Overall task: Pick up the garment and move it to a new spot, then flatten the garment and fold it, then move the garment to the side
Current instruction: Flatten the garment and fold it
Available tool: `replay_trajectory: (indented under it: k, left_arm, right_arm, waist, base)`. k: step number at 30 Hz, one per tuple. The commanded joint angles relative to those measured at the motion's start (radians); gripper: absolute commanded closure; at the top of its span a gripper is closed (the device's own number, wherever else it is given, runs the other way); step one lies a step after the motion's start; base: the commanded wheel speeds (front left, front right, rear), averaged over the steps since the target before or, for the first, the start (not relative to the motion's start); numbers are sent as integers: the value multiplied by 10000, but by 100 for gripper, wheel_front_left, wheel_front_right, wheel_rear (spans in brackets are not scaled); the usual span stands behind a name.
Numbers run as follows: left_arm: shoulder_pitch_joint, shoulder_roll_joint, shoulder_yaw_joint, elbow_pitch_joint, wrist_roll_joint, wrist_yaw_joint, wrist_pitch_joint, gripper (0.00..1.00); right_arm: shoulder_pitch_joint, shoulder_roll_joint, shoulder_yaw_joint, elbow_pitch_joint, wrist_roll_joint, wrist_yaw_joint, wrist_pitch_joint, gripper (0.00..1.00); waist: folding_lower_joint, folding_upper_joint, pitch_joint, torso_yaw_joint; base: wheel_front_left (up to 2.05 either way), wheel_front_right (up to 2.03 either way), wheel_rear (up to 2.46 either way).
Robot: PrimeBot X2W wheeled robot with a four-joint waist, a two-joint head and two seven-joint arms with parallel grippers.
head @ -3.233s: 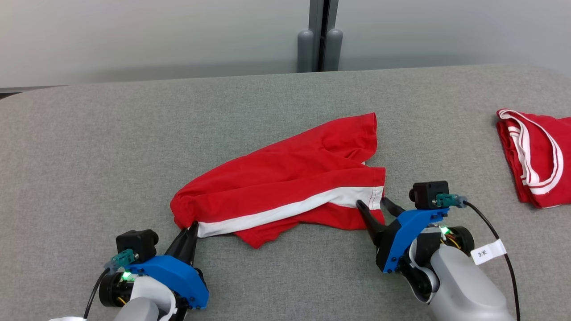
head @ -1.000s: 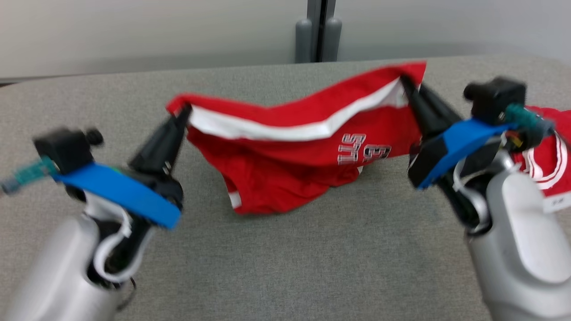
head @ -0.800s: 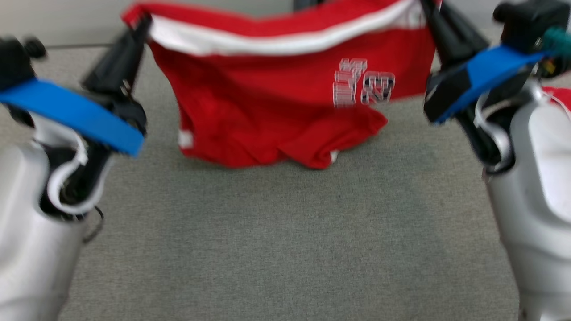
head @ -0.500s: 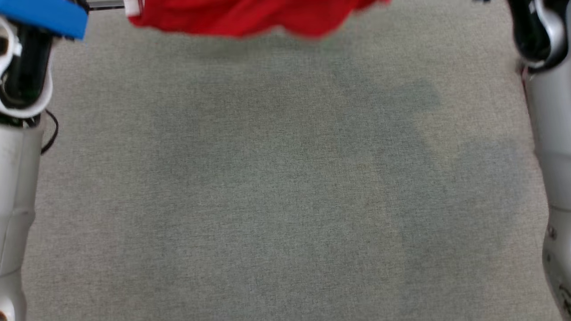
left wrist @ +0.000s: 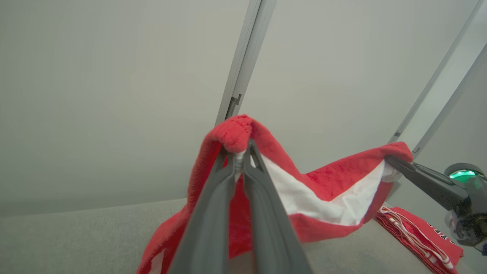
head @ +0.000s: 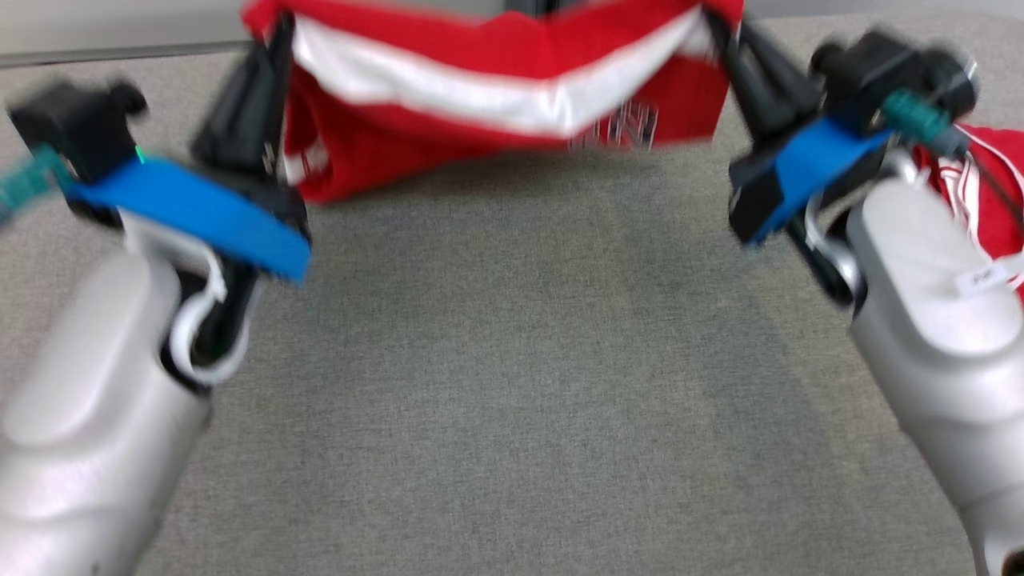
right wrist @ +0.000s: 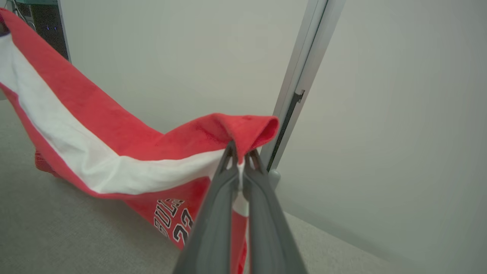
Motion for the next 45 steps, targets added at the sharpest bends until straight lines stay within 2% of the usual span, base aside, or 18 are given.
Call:
replay_trajectory:
  k: [1,7,10,11,13,17,19,21,24,26,30,33,38,45]
  left_arm:
    - [600,117,-269,-28,-179,-16,-137,100]
    - [3273,625,-943,-565,-993,-16,-495,100]
    - [4495,944,-1064,-1192,-1283,99,-468,100]
    - [4495,944,-1064,-1192,-1283,99,-468,100]
    - [5263,1259,-1180,-1766,-1401,333,-312,100]
    - [6611,1944,-1351,-3236,-1616,1146,137,100]
    - [7163,2479,-1467,-4056,-1513,1716,475,100]
    - [7746,2698,-1440,-5012,-1749,2165,621,100]
    - [8429,3163,-1418,-6364,-1872,2853,801,100]
    - [8677,3294,-1387,-7037,-1957,3072,841,100]
    - [8379,3229,-1222,-7389,-1972,3044,790,100]
    - [7816,2881,-1229,-6877,-1890,2845,836,100]
    - [6825,2060,-1058,-5499,-1803,2615,530,100]
    - [5583,1043,-848,-3701,-1941,2223,208,100]
  right_arm:
    - [566,-254,311,-121,416,2,191,100]
    - [2671,-1539,1526,-1583,1949,2,1385,100]
    - [3751,-2286,1575,-2820,2623,2,2261,100]
    - [3751,-2286,1575,-2820,2623,2,2261,100]
    - [4567,-2794,1440,-3672,3021,2,3075,100]
    - [6309,-3582,515,-5305,3381,2,5015,100]
    - [7270,-3674,-253,-6206,3384,2,6007,100]
    - [8235,-3584,-1161,-7144,3248,-1,6900,100]
    - [9588,-3077,-2541,-8718,2850,2,8116,100]
    - [10159,-2626,-3307,-9770,2499,2,8577,100]
    - [10396,-2078,-3815,-10857,2114,2,8666,100]
    - [9842,-2151,-3650,-10761,2101,2,8468,100]
    - [8428,-2381,-2983,-9853,2413,2,7938,100]
    - [5904,-2538,-2021,-7784,2921,2,6925,100]
  waist:
    - [-1,0,-241,27]
    - [-1,0,-1020,141]
    - [-1,0,-1385,265]
    - [-1,0,-1385,265]
    - [-1,0,-1600,342]
    - [-1,0,-1869,481]
    - [-1,0,-1892,507]
    - [-1,0,-1880,541]
    - [-1,0,-1784,607]
    - [-1,0,-1697,660]
    - [-1,0,-1553,759]
    - [-1,0,-1488,832]
    - [-1,0,-1340,912]
    - [-1,0,-857,1257]
  base:
    - [0,0,0]
    - [0,0,0]
    - [0,0,0]
    - [0,0,0]
    - [0,0,0]
    - [0,0,0]
    - [0,0,0]
    - [0,0,0]
    - [0,0,0]
    - [0,0,0]
    - [0,0,0]
    - [0,0,0]
    - [0,0,0]
    - [0,0,0]
